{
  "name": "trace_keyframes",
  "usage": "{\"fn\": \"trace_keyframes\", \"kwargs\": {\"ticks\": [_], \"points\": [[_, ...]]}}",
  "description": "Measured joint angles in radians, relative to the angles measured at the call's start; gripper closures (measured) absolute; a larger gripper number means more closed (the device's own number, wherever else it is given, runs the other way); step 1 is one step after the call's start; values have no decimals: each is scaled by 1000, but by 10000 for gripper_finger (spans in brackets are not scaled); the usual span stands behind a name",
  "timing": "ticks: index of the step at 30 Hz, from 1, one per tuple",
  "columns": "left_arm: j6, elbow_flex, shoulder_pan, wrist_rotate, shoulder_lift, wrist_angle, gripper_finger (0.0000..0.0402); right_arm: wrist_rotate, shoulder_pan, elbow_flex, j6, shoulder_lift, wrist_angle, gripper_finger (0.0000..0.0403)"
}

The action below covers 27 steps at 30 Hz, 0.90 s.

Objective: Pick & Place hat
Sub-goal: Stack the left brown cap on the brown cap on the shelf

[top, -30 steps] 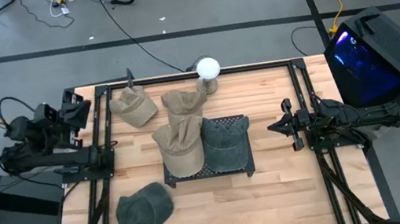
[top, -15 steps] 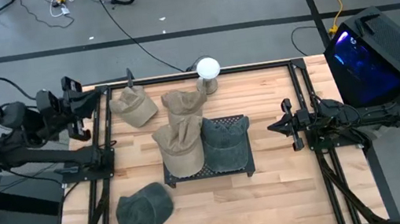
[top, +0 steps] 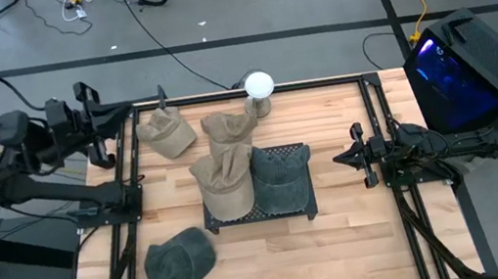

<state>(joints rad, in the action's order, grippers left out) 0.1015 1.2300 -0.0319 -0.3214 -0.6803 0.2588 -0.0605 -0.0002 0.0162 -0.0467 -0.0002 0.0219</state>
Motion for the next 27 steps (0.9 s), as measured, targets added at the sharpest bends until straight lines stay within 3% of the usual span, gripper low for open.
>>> {"fn": "trace_keyframes", "kwargs": {"ticks": [27], "points": [[52,14,3,0,-73,22,383,0,0,0,0,0,0,388]]}}
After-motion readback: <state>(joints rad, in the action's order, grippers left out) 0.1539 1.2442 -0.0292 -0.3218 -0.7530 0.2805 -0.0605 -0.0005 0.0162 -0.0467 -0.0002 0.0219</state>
